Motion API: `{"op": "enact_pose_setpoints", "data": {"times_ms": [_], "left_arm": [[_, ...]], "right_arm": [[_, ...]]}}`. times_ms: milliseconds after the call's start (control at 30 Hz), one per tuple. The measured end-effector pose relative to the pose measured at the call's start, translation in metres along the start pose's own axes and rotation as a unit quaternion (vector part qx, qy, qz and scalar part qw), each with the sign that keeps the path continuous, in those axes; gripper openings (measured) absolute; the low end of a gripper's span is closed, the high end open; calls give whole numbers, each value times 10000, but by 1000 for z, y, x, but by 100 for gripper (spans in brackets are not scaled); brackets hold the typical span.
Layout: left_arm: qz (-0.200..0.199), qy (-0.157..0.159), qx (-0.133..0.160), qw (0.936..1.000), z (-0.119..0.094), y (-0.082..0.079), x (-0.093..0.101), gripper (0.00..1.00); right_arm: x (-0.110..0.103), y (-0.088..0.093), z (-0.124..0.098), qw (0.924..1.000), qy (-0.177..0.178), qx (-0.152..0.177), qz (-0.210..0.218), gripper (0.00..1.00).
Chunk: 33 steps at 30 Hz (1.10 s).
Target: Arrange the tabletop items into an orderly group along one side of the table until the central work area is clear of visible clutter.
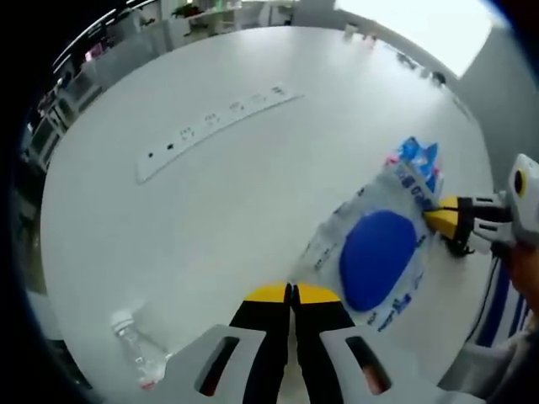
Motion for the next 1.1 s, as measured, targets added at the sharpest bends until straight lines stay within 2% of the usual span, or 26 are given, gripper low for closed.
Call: {"op": "enact_pose_setpoints", "data": {"times_ms": [433, 1100], "left_arm": [[12, 27, -5, 10000, 7, 2, 0, 0], [16, 34, -9, 10000, 13, 2, -2, 0]], "right_arm": [[2, 9, 7, 9999, 6, -111, 33, 0], [4, 10, 14, 9999, 15, -113, 18, 0]]}}
Point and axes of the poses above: the point that each gripper's makers call its tool centre point, and the gripper's own axes: z roughly forward along the fingers, x roughly to its right, y roughly out of its underside, the point moved 4 cm from there along -z, roughly backward along the fingers, and after that the axes turned 2 degrees about -z, right-handed, at the moved point
